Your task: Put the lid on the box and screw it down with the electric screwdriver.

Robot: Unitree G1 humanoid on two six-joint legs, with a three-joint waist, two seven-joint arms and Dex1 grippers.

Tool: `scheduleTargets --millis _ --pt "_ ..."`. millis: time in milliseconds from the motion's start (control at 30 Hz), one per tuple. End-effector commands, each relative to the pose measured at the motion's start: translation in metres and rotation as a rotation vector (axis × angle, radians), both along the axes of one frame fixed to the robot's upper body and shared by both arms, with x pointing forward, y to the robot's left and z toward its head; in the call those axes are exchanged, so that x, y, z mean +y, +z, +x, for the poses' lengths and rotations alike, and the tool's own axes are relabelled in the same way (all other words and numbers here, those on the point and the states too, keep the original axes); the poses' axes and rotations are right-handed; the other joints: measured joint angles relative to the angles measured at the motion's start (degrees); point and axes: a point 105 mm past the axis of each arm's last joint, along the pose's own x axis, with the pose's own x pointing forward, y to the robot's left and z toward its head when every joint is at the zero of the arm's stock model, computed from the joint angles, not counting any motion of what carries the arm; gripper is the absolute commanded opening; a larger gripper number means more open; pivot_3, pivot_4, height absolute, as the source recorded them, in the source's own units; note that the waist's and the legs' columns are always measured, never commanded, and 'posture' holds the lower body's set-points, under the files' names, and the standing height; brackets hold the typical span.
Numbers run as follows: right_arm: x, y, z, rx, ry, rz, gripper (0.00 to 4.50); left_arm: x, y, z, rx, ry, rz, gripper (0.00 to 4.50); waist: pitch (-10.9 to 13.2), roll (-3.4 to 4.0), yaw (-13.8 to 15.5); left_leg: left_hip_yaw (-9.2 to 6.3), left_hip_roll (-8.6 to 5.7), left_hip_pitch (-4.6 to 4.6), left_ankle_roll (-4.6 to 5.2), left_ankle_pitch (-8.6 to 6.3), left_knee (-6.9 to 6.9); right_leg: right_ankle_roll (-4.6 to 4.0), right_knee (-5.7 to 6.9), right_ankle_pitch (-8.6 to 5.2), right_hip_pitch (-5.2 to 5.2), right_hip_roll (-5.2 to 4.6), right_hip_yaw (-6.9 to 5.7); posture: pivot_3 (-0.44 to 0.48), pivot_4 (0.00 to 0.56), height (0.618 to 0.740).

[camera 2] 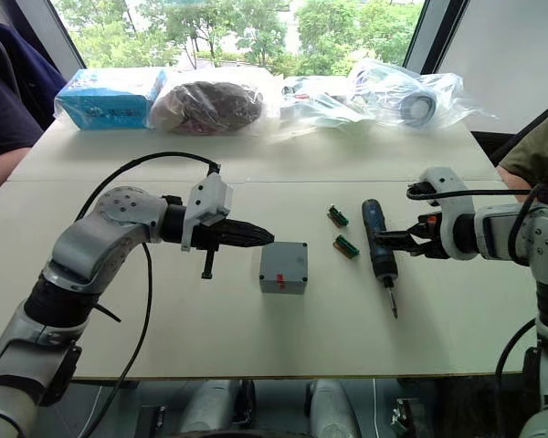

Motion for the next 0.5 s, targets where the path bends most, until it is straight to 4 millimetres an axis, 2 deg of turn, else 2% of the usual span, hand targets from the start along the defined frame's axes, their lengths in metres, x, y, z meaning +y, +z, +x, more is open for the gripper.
scheduleTargets --millis 33,300,500 --pt "0.003 0.004 0.003 0.066 0.039 0.02 4.46 -0.004 -0.001 -0.011 -0.038 -0.044 0.014 0.0 0.02 0.06 -0.32 0.01 0.01 0.0 0.0 0.0 0.01 0.0 0.01 0.0 0.0 0.0 0.01 0.0 0.15 0.74" --pt "-0.002 -0.012 0.023 0.185 0.05 -0.015 4.46 -0.004 -0.008 -0.01 -0.021 0.016 0.004 0.0 0.04 0.08 -0.07 0.03 -0.01 -0.03 0.0 0.0 0.02 0.0 0.01 0.0 -0.06 -0.02 0.03 0.0 0.15 0.74" --pt "-0.002 -0.03 0.025 0.276 0.139 -0.089 4.46 -0.006 -0.011 -0.01 -0.005 0.068 -0.021 0.0 0.06 0.1 0.04 0.03 -0.02 -0.05 0.01 -0.01 0.02 0.01 0.01 0.0 -0.08 -0.02 0.02 0.0 0.15 0.74"
